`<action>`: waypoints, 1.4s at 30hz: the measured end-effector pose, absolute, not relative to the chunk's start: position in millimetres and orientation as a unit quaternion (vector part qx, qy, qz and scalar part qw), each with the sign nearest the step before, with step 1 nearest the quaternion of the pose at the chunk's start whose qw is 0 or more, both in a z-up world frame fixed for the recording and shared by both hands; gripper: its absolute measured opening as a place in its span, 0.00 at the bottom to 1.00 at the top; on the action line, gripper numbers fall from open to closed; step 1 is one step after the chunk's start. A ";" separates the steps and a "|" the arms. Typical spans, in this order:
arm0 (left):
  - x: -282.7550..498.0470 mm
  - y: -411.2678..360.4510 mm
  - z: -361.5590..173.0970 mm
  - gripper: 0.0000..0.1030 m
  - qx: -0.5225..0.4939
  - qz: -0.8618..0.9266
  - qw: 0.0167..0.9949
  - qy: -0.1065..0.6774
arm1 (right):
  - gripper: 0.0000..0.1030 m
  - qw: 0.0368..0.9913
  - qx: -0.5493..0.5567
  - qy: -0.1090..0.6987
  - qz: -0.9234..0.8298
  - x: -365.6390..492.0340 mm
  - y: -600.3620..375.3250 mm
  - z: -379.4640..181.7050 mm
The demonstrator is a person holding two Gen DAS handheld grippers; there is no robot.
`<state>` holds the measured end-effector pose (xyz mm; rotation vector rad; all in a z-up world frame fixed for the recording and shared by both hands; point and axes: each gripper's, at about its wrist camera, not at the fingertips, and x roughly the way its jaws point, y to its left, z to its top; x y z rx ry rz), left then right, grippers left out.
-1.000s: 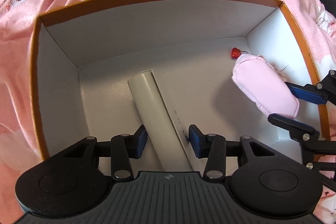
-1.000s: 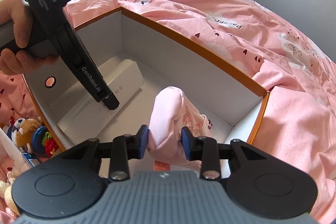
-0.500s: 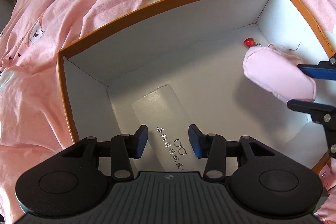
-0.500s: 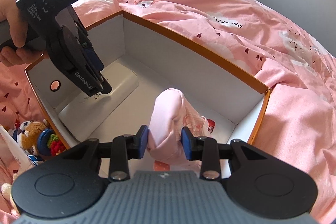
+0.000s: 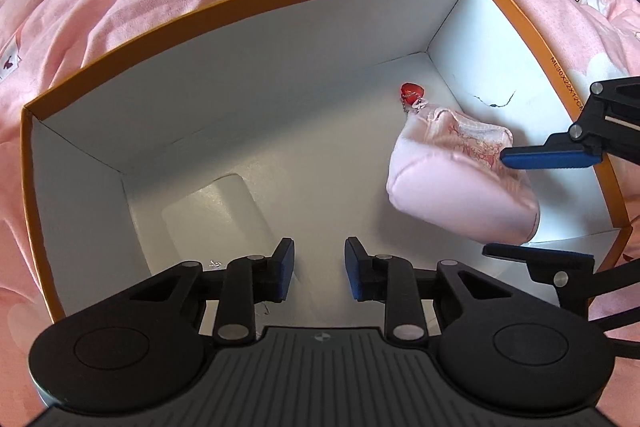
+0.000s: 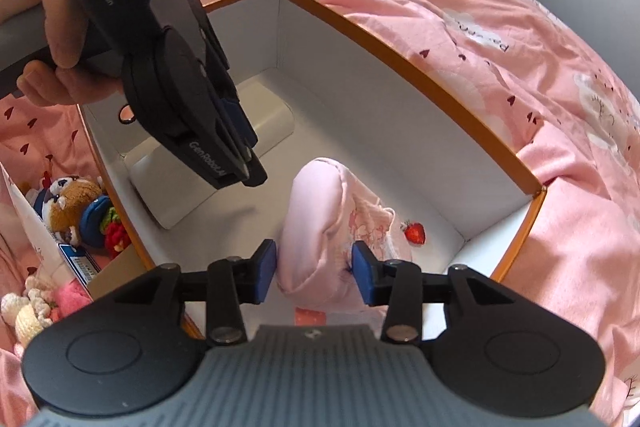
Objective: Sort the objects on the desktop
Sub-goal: 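Lower the pink pouch into the box corner and open the right tool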
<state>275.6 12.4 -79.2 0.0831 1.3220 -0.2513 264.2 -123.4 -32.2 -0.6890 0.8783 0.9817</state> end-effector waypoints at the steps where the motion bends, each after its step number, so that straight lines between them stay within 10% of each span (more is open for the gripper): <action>1: 276.1 12.3 -80.9 0.30 0.039 -0.116 0.780 0.614 | 0.51 0.739 -0.305 0.403 0.446 265.4 -125.8 -30.6; 14: 281.1 13.9 -102.9 0.26 0.029 -0.108 0.758 0.642 | 0.51 0.712 -0.143 0.513 0.458 298.2 -112.1 -51.4; 21: 283.1 36.3 -110.5 0.23 0.018 -0.074 0.754 0.652 | 0.25 0.700 -0.171 0.539 0.435 296.0 -98.6 -74.4; 42: 267.6 31.0 -98.2 0.22 0.007 -0.086 0.774 0.627 | 0.28 0.658 -0.186 0.604 0.409 301.7 -109.4 -74.9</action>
